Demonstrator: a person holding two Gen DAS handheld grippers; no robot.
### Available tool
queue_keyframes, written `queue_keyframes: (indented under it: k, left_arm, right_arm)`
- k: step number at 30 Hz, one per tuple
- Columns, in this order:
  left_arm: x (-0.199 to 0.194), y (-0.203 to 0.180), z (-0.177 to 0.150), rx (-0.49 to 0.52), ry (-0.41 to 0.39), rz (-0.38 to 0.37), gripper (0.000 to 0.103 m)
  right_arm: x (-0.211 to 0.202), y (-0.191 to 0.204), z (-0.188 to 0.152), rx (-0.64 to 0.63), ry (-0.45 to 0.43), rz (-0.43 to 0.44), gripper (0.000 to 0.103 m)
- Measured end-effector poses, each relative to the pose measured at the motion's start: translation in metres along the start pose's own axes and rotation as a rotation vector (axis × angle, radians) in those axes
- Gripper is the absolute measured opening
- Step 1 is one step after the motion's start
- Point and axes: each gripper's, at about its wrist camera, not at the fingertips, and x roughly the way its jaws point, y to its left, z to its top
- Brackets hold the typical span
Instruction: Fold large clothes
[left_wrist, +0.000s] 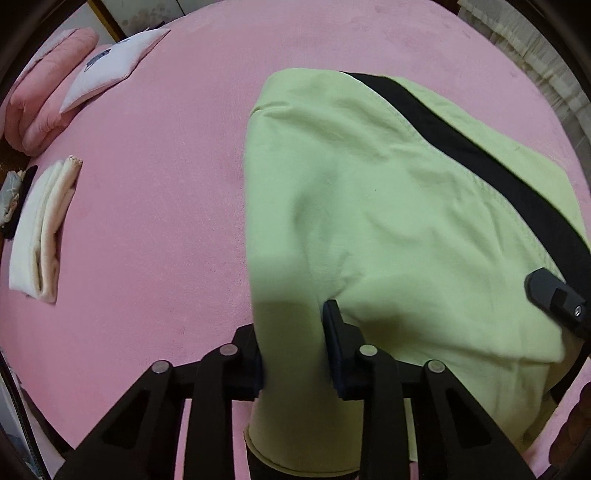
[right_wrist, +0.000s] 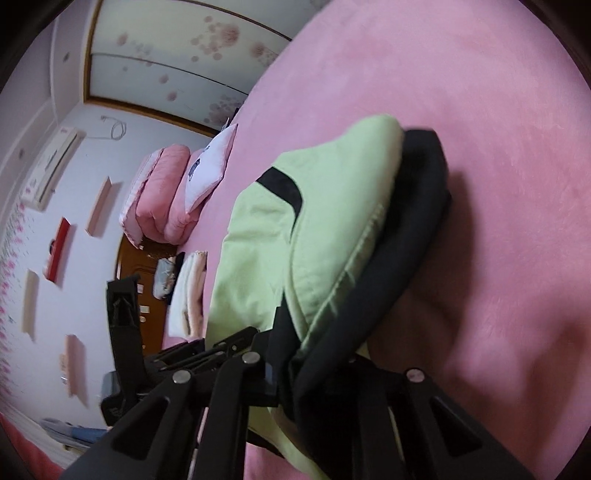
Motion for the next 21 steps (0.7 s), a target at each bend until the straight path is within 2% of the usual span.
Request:
queue_keyframes:
  k: [5, 10, 16, 19, 21]
  left_arm:
    - [-0.018, 0.025, -0.003, -0.040, -0.006, -0.056, 0.019]
    - [-0.049, 0.059, -0.012, -0.027, -0.056, -0.034, 0.016]
    - [-0.072, 0.141, -0.017, -0.027, -0.096, -0.027, 0.013]
    - [-0.085, 0.190, -0.021, -0.054, -0.105, -0.055, 0.012]
    - [-0.097, 0.234, -0.020, -0.065, -0.125, -0.045, 0.012]
  right_arm:
    - [-0.008, 0.035, -0.009, -0.064, -0.005, -0.047, 0.009]
    - [0.004, 0.080, -0.023, -0.128, 0.025, -0.058, 0.009]
    - [0.041, 0.158, -0.051, -0.177, 0.003, -0.041, 0.009]
    - [0.067, 0.209, -0.062, -0.209, -0.025, -0.026, 0.009]
    - [0.086, 0.240, -0.063, -0.220, -0.037, 0.003, 0.009]
